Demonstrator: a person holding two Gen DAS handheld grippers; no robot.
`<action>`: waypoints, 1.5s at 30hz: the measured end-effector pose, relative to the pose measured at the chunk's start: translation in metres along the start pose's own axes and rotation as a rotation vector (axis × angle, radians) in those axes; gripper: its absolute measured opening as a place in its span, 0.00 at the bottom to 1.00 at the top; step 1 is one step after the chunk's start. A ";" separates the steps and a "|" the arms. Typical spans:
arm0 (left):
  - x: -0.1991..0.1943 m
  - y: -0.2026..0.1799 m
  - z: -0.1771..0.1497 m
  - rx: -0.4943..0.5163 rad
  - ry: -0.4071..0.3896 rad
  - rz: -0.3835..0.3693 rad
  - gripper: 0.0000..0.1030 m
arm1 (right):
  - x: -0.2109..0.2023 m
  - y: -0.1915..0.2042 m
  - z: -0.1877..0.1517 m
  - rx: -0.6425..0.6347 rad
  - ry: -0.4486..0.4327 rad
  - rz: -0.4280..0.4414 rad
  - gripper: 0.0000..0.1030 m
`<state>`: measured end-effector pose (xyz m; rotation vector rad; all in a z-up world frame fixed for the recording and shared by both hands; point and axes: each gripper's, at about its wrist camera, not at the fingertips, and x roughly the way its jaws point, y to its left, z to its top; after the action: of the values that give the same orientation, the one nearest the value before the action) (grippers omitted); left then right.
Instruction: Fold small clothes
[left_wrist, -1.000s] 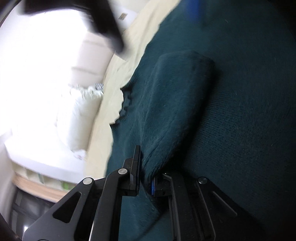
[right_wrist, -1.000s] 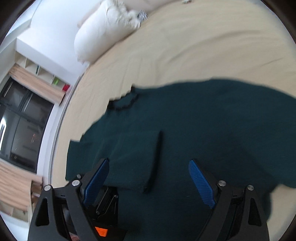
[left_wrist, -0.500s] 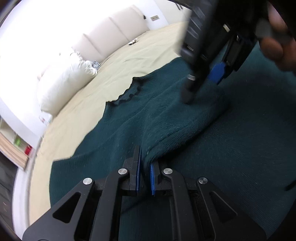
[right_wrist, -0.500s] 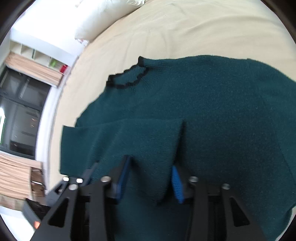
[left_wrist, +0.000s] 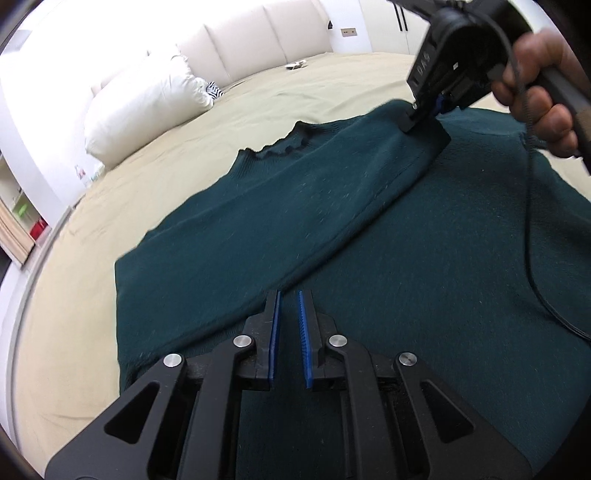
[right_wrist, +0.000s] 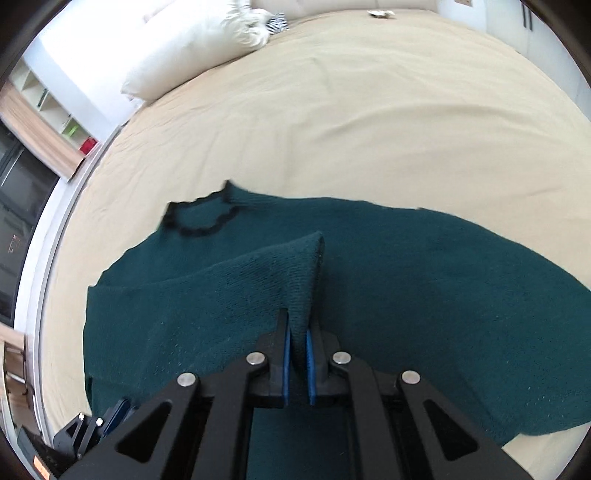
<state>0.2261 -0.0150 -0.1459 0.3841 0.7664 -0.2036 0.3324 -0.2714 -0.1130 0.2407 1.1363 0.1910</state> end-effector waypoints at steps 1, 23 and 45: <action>-0.002 0.001 -0.002 -0.004 0.001 -0.003 0.09 | 0.002 -0.003 0.000 0.006 -0.001 -0.002 0.08; 0.081 0.221 -0.002 -0.556 0.144 -0.251 0.09 | -0.010 -0.026 -0.018 0.131 -0.070 0.043 0.30; 0.027 0.188 -0.012 -0.535 0.099 -0.177 0.09 | -0.063 -0.089 -0.095 0.305 -0.243 0.241 0.45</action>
<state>0.2964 0.1600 -0.1236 -0.1826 0.9185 -0.1383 0.2229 -0.3646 -0.1212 0.6564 0.8891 0.1946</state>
